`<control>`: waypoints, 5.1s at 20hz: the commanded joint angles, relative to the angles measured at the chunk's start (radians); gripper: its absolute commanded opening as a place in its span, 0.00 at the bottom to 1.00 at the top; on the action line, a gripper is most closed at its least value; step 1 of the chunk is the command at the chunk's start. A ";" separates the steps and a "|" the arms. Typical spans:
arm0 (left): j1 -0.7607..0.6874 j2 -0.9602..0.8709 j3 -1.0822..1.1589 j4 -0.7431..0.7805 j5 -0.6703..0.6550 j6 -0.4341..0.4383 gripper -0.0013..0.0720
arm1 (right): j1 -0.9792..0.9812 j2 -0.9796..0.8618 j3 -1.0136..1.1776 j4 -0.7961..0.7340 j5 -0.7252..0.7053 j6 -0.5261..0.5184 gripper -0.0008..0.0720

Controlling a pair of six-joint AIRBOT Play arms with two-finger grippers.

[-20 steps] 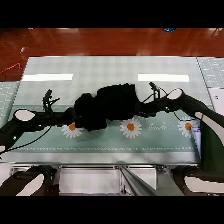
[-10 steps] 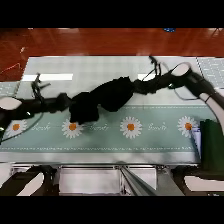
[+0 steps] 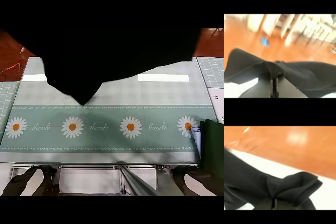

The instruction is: Fold the shirts.

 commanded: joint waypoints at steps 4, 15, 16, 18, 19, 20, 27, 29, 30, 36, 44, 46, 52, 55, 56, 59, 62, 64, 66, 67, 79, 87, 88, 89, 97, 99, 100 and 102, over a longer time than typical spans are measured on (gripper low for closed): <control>0.105 0.198 0.168 0.051 -0.035 0.000 0.04 | -0.005 0.292 0.050 -0.157 0.156 0.041 0.04; -0.146 0.175 0.024 0.331 -0.208 -0.113 0.04 | -0.005 0.409 -0.326 -0.098 0.291 0.151 0.04; -0.146 0.141 -0.043 0.306 -0.208 -0.105 0.04 | -0.005 0.404 -0.420 -0.091 0.247 0.148 0.04; -0.157 0.044 -0.179 0.275 -0.193 -0.064 0.04 | -0.004 0.377 -0.593 -0.097 0.160 0.141 0.04; -0.174 -0.022 -0.245 0.273 -0.160 -0.048 0.04 | -0.004 0.348 -0.677 -0.099 0.105 0.140 0.04; -0.197 -0.094 -0.295 0.273 -0.120 -0.024 0.04 | -0.004 0.310 -0.750 -0.099 0.044 0.138 0.04; -0.260 -0.718 -0.090 0.252 0.036 0.051 0.04 | -0.005 -0.201 -0.753 -0.037 -0.342 0.085 0.04; -0.262 -0.799 -0.009 0.244 0.037 0.039 0.04 | -0.005 -0.362 -0.645 0.000 -0.394 0.085 0.05; -0.263 -0.828 0.019 0.243 0.037 0.014 0.04 | -0.005 -0.439 -0.583 0.021 -0.404 0.085 0.05; -0.199 -0.844 0.047 0.386 -0.222 -0.108 0.71 | -0.065 -0.636 -0.275 0.095 -0.257 0.108 0.57; 0.098 -0.490 -0.554 0.442 -0.343 -0.060 0.71 | -0.338 -0.292 -0.644 -0.124 -0.047 0.133 0.57; 0.184 -0.360 -0.817 0.441 -0.290 -0.041 0.71 | -0.390 -0.143 -0.916 0.011 -0.144 0.046 0.57; 0.298 -0.139 -1.210 0.331 -0.233 0.041 0.71 | -0.489 0.146 -1.323 0.202 -0.179 -0.087 0.57; 0.275 -0.129 -1.244 0.272 -0.176 0.014 0.71 | -0.488 0.169 -1.337 0.201 -0.153 -0.089 0.57; 0.252 -0.132 -1.250 0.253 -0.150 -0.005 0.71 | -0.488 0.169 -1.337 0.201 -0.147 -0.088 0.57; 0.133 -0.169 -1.253 0.249 -0.068 -0.047 0.71 | -0.488 0.169 -1.337 0.201 -0.137 -0.087 0.57; -0.015 -0.227 -1.253 0.185 0.058 -0.060 0.71 | -0.489 0.169 -1.337 0.183 -0.142 -0.041 0.57; -0.086 -0.266 -1.253 0.177 0.126 -0.098 0.17 | -0.517 0.169 -1.337 0.146 -0.156 -0.009 0.57; -0.125 -0.277 -1.248 0.175 0.141 -0.076 0.04 | -0.592 0.166 -1.337 0.077 -0.180 0.034 0.57; -0.127 -0.277 -1.247 0.175 0.140 -0.068 0.04 | -0.637 0.153 -1.337 0.063 -0.180 0.045 0.57; -0.127 -0.277 -1.248 0.175 0.138 -0.054 0.04 | -0.523 -0.322 -1.244 0.467 -0.234 -0.175 0.57; -0.110 -0.227 -1.065 0.154 0.061 -0.053 0.04 | -0.300 -0.361 -0.862 0.498 -0.185 -0.201 0.04; -0.098 -0.199 -0.980 0.135 0.038 -0.053 0.04 | -0.298 -0.337 -0.781 0.499 -0.159 -0.193 0.05; -0.079 -0.164 -0.877 0.097 0.024 -0.054 0.04 | -0.299 -0.307 -0.692 0.496 -0.141 -0.180 0.04; 0.027 -0.076 0.027 -0.022 0.001 -0.051 0.04 | -0.299 -0.023 -0.050 0.301 -0.075 -0.072 0.04; 0.041 -0.066 0.167 -0.006 -0.033 -0.065 0.04 | -0.299 0.071 -0.011 0.234 -0.073 -0.057 0.04; 0.047 -0.054 0.216 0.008 -0.056 -0.065 0.04 | -0.299 0.122 -0.010 0.193 -0.073 -0.056 0.04; 0.060 -0.003 0.278 0.067 -0.091 -0.065 0.04 | -0.299 0.222 -0.010 0.092 -0.049 -0.028 0.04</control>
